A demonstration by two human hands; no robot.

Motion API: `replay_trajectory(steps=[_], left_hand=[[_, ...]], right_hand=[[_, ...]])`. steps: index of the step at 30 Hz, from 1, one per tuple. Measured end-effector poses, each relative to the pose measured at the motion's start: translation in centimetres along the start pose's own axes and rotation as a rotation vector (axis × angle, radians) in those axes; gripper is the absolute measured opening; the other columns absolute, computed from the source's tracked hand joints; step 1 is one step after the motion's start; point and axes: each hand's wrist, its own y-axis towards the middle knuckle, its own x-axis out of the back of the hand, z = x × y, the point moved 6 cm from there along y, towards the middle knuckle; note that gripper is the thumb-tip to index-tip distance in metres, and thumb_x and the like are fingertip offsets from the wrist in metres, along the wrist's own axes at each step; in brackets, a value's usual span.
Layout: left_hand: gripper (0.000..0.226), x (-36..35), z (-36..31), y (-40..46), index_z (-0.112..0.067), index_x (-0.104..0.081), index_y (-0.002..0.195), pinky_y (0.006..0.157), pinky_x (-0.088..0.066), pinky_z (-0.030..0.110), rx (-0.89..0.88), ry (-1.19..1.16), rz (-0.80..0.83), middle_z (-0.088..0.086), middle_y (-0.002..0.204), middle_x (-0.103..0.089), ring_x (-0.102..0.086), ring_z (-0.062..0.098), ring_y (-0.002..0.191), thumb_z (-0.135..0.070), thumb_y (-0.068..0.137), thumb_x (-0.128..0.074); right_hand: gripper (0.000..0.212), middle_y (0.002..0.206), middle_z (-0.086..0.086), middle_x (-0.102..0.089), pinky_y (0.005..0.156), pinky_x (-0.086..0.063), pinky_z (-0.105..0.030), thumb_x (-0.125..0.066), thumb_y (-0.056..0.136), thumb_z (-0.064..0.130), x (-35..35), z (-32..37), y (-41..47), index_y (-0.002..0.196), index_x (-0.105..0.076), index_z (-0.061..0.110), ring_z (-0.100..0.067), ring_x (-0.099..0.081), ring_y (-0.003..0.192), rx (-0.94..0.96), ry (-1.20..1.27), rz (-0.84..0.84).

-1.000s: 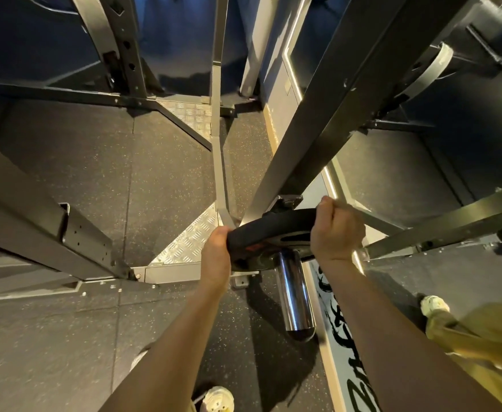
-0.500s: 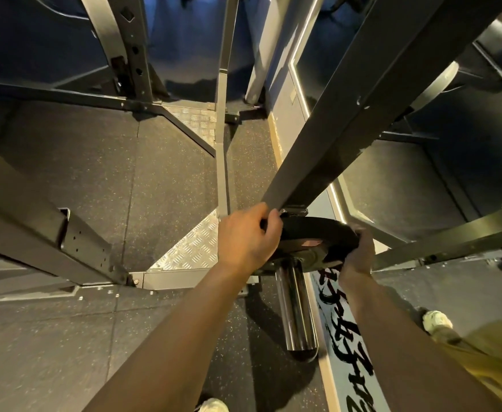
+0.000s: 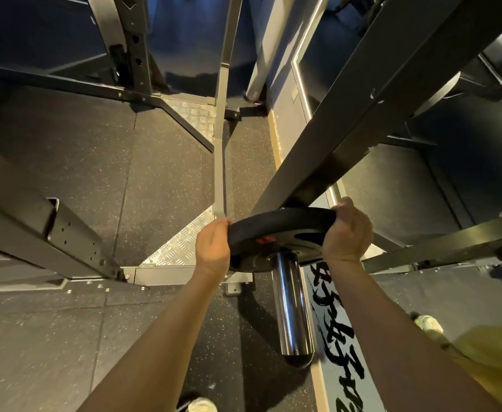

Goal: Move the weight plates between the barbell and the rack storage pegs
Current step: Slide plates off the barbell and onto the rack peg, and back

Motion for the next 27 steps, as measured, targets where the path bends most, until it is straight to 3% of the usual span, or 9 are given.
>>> replay_trajectory(steps=[3, 5, 7, 10, 18, 21, 23, 27], left_hand=[[0.036, 0.1, -1.3, -0.2, -0.006, -0.059, 0.081, 0.071, -0.049, 0.037, -0.132, 0.170, 0.015, 0.016, 0.085, -0.059, -0.057, 0.028, 0.084, -0.025, 0.099, -0.034], [0.039, -0.2, -3.0, -1.0, -0.009, -0.058, 0.073, 0.069, -0.050, 0.039, -0.235, 0.249, 0.015, 0.012, 0.074, -0.058, -0.057, 0.027, 0.075, -0.028, 0.099, -0.035], [0.040, -1.3, -5.7, -1.9, -0.020, -0.050, 0.063, 0.061, -0.047, 0.034, -0.403, 0.369, 0.035, 0.003, 0.061, -0.052, -0.052, 0.019, 0.060, -0.039, 0.094, -0.033], [0.041, -3.1, -8.0, -2.4, -0.021, -0.055, 0.070, 0.059, -0.054, 0.037, -0.556, 0.547, 0.101, -0.002, 0.060, -0.056, -0.057, 0.015, 0.057, -0.043, 0.096, -0.032], [0.041, -2.9, -7.7, -2.3, -0.021, -0.059, 0.077, 0.067, -0.056, 0.039, -0.504, 0.566, 0.149, -0.006, 0.061, -0.053, -0.057, 0.012, 0.062, -0.044, 0.097, -0.032], [0.036, -2.5, -7.6, -2.4, -0.026, -0.053, 0.074, 0.063, -0.054, 0.033, -0.465, 0.580, 0.165, -0.007, 0.061, -0.051, -0.054, 0.009, 0.061, -0.040, 0.100, -0.033], [0.036, -2.3, -7.6, -2.6, -0.026, -0.051, 0.074, 0.063, -0.050, 0.030, -0.446, 0.612, 0.163, -0.006, 0.063, -0.050, -0.052, 0.009, 0.062, -0.040, 0.100, -0.030], [0.034, -0.5, -6.4, -4.3, -0.028, -0.051, 0.086, 0.065, -0.049, 0.027, -0.321, 0.529, 0.145, -0.003, 0.079, -0.056, -0.056, 0.008, 0.072, -0.050, 0.100, -0.029]], right_hand=[[0.029, 0.079, -0.015, -0.055, 0.074, -0.039, -0.031, -0.037, 0.101, 0.010, 0.3, -0.6, 0.5, 0.077, -0.053, 0.011, -0.030, -0.054, 0.084, -0.142, -0.037, 0.076], [0.020, 0.084, -0.011, -0.058, 0.086, -0.041, -0.041, -0.041, 0.095, 0.011, 0.2, -1.7, 0.8, 0.085, -0.059, 0.011, -0.036, -0.052, 0.094, -0.238, 0.034, 0.150], [0.016, 0.078, 0.001, -0.049, 0.082, -0.045, -0.040, -0.043, 0.092, 0.024, 0.4, -2.6, 0.1, 0.077, -0.049, 0.025, -0.027, -0.050, 0.089, -0.367, 0.227, 0.179], [0.022, 0.081, -0.001, -0.049, 0.072, -0.038, -0.025, -0.037, 0.098, 0.031, 0.1, -3.8, -1.4, 0.081, -0.047, 0.020, -0.013, -0.049, 0.081, -0.551, 0.523, 0.169], [0.025, 0.089, -0.006, -0.053, 0.078, -0.036, -0.027, -0.032, 0.102, 0.028, 1.0, -4.9, -1.9, 0.096, -0.053, 0.015, -0.021, -0.052, 0.096, -0.732, 0.409, 0.174], [0.040, 0.120, -0.010, -0.054, 0.089, -0.036, -0.028, -0.035, 0.102, 0.036, 1.0, -4.4, -2.5, 0.129, -0.049, 0.009, -0.025, -0.050, 0.116, -0.840, 0.421, 0.195], [0.054, 0.130, -0.008, -0.050, 0.102, -0.031, -0.033, -0.035, 0.099, 0.050, 1.7, -4.0, -3.8, 0.138, -0.044, 0.012, -0.025, -0.043, 0.129, -0.877, 0.395, 0.174], [0.049, 0.142, -0.005, -0.046, 0.106, -0.033, -0.039, -0.035, 0.100, 0.046, 3.1, -1.6, -6.2, 0.143, -0.039, 0.020, -0.025, -0.040, 0.132, -0.541, 0.239, 0.208]])
